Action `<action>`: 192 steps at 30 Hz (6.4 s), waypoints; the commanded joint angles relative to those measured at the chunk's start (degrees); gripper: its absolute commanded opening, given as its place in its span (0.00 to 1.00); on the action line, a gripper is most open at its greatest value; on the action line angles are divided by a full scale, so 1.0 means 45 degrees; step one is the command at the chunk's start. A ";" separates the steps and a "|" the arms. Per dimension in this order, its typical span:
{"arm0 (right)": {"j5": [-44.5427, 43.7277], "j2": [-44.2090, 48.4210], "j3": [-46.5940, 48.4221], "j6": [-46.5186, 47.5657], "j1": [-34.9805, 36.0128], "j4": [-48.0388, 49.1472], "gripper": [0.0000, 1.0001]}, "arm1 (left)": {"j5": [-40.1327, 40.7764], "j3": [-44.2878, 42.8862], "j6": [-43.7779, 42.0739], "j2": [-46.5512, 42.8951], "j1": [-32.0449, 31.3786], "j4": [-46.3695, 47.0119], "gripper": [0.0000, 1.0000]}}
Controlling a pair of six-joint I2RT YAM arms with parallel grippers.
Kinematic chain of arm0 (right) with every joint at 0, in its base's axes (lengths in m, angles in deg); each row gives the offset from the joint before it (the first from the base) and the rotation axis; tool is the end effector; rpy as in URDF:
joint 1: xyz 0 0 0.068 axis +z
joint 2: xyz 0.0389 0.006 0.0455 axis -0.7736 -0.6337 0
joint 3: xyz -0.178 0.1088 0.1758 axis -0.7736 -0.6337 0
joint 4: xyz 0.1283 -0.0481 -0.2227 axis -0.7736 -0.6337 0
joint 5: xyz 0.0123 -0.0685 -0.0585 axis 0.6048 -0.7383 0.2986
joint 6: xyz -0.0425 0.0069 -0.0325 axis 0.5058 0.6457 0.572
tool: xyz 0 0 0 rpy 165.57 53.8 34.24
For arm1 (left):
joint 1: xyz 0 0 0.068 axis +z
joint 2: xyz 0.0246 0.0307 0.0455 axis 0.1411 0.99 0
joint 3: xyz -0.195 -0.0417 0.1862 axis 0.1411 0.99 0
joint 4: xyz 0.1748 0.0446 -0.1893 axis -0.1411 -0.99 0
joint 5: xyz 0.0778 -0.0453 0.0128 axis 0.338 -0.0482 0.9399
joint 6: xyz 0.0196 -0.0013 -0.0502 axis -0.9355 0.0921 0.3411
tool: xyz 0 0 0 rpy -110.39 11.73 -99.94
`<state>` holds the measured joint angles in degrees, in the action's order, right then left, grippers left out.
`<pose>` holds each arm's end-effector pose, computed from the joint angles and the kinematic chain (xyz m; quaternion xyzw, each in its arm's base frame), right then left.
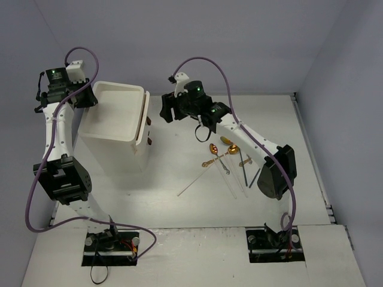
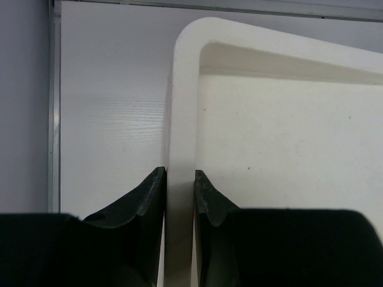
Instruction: Sort the eating utensils into containers
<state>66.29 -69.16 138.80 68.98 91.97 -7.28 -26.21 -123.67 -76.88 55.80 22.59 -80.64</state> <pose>0.3487 0.3171 0.3744 -0.2761 0.7145 0.3547 0.5361 0.3876 0.0853 0.3985 -0.0211 0.8642 -0.1273 0.4864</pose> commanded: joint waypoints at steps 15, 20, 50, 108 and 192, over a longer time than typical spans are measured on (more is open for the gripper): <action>0.5775 -0.3278 0.3763 0.4598 0.0107 0.0788 0.64 | -0.1974 0.0355 0.0916 -0.0171 -0.0308 -0.0791 0.00; 0.6714 -0.4723 0.5537 0.4741 0.0422 0.0788 0.64 | -0.2136 0.0361 0.0816 -0.0051 -0.0308 -0.0785 0.00; 0.7728 -0.5245 0.4313 0.6079 -0.0264 0.1179 0.64 | -0.1911 -0.0108 0.0643 0.0389 -0.0093 -0.0857 0.00; 0.6286 0.0013 -0.4050 0.7166 -0.2065 0.1569 0.10 | -0.1825 -0.1220 0.0159 0.0995 0.0650 -0.1117 0.00; -0.3458 0.3739 -1.0691 0.2102 -0.2891 0.1337 0.45 | 0.5304 0.7334 0.2290 -1.2130 -0.6108 -0.2132 0.73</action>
<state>53.82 -58.17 89.64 77.24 77.85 -1.22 -2.46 -89.79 -67.03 0.63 -4.64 -93.19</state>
